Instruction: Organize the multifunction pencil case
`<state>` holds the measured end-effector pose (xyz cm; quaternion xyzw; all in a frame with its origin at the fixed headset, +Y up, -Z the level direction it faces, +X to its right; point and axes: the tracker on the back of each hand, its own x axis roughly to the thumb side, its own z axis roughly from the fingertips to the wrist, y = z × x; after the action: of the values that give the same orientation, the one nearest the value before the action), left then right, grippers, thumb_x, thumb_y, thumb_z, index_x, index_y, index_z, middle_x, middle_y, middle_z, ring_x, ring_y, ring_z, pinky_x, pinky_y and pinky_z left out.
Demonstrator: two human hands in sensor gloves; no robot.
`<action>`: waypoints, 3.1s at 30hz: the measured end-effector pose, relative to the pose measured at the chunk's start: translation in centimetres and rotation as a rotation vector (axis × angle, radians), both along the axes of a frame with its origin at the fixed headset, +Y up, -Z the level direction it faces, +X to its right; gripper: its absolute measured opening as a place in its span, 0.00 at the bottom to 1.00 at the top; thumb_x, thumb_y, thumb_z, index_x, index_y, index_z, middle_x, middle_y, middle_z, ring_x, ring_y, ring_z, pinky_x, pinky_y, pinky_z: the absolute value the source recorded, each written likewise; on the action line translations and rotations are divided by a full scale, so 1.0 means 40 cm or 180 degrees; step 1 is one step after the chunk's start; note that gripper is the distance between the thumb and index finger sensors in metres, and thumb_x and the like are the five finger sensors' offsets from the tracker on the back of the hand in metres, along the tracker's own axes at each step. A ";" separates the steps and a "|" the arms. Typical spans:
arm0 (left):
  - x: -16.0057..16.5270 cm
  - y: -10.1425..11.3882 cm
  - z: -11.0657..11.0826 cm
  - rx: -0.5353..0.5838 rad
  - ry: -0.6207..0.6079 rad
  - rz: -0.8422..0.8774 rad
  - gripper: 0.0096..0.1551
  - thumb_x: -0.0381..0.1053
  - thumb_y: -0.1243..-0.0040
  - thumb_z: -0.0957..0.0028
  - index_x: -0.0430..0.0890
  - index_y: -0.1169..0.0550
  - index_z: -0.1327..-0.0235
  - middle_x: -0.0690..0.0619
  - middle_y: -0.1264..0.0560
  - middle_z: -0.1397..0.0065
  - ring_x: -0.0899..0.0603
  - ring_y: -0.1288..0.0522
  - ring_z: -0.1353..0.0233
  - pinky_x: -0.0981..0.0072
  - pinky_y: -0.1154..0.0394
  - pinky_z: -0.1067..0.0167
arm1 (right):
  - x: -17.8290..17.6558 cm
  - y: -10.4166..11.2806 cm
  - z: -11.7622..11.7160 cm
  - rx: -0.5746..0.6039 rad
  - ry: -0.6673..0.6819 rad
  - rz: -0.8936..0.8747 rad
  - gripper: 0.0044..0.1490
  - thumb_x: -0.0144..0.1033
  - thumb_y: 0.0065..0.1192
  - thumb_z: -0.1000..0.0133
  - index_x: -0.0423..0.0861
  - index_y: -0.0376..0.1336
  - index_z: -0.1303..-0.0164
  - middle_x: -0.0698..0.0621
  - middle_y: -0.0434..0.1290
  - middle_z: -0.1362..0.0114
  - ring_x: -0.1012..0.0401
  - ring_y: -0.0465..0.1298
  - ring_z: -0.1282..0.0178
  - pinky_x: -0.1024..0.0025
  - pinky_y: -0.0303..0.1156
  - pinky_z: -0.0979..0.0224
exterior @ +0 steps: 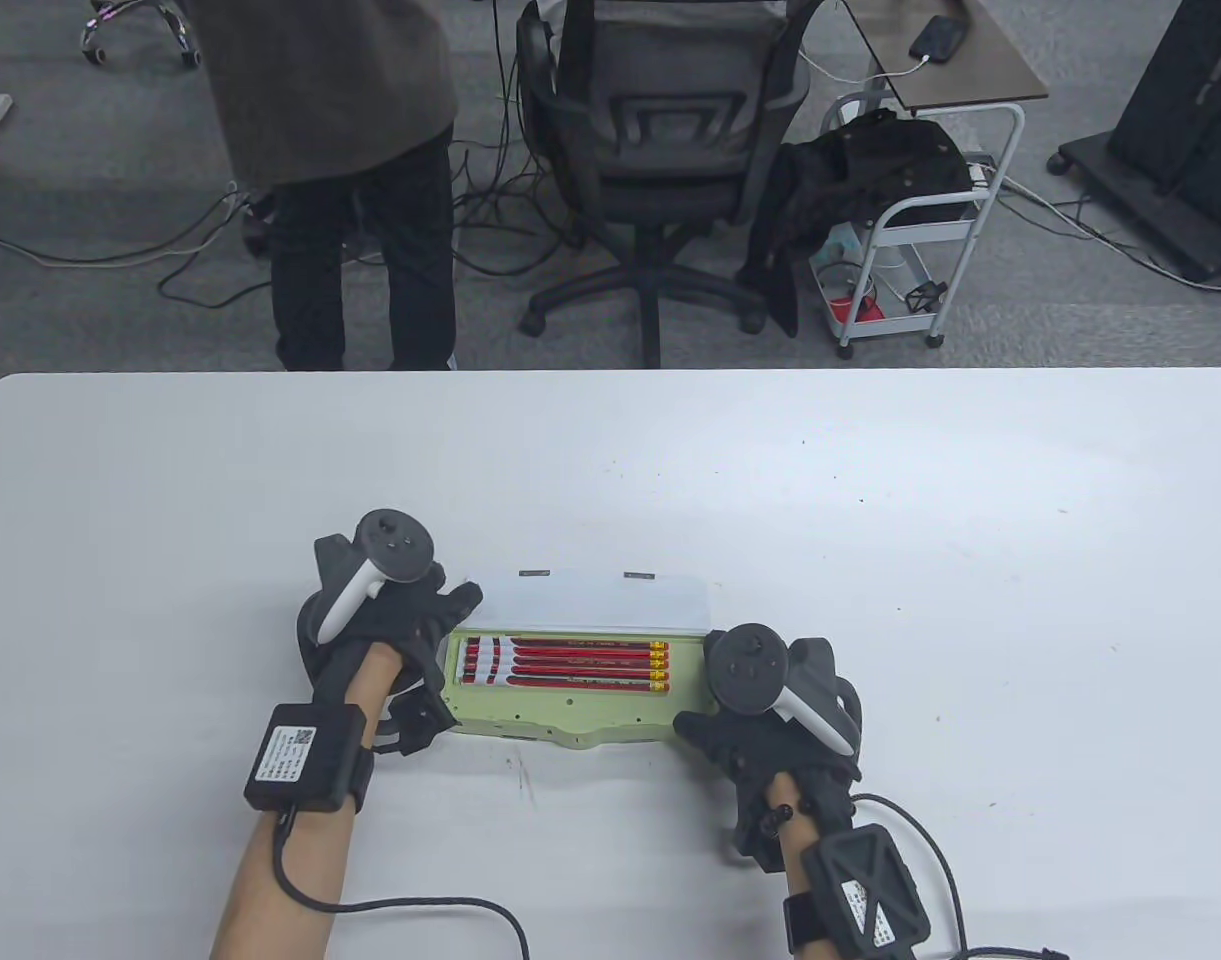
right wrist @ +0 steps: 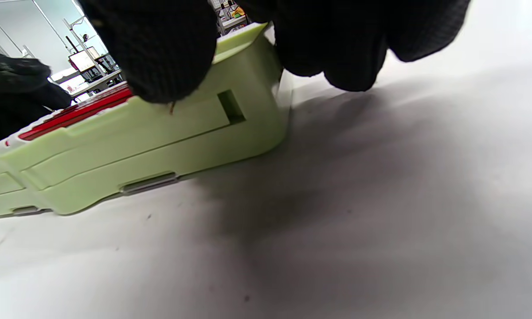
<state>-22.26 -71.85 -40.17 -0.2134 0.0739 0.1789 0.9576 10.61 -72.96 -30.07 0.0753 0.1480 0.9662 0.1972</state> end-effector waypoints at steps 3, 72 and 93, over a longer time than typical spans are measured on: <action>0.033 -0.008 -0.025 -0.0088 0.0092 -0.0039 0.46 0.62 0.43 0.47 0.33 0.31 0.24 0.35 0.17 0.31 0.35 0.13 0.42 0.44 0.17 0.50 | 0.001 -0.001 -0.002 -0.0027 -0.0030 -0.0034 0.57 0.44 0.67 0.45 0.29 0.45 0.18 0.28 0.61 0.21 0.34 0.69 0.25 0.35 0.66 0.27; -0.001 0.035 0.326 0.1535 -0.1325 -0.0176 0.49 0.64 0.50 0.46 0.39 0.43 0.18 0.30 0.44 0.15 0.22 0.38 0.20 0.26 0.37 0.31 | -0.005 0.004 0.011 0.1152 -0.0024 0.0339 0.50 0.49 0.55 0.43 0.32 0.49 0.18 0.26 0.55 0.20 0.28 0.61 0.23 0.30 0.60 0.26; -0.044 0.056 0.325 0.1918 -0.1248 -0.0866 0.56 0.65 0.50 0.46 0.40 0.58 0.17 0.30 0.57 0.12 0.18 0.56 0.17 0.21 0.50 0.28 | 0.015 0.045 0.017 0.1196 -0.0003 0.0062 0.55 0.54 0.50 0.44 0.35 0.41 0.15 0.25 0.40 0.17 0.25 0.41 0.21 0.25 0.45 0.26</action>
<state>-24.03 -69.60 -27.18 0.0593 -0.1389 0.0197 0.9883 11.22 -71.16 -29.40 0.1088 -0.0343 0.9787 0.1704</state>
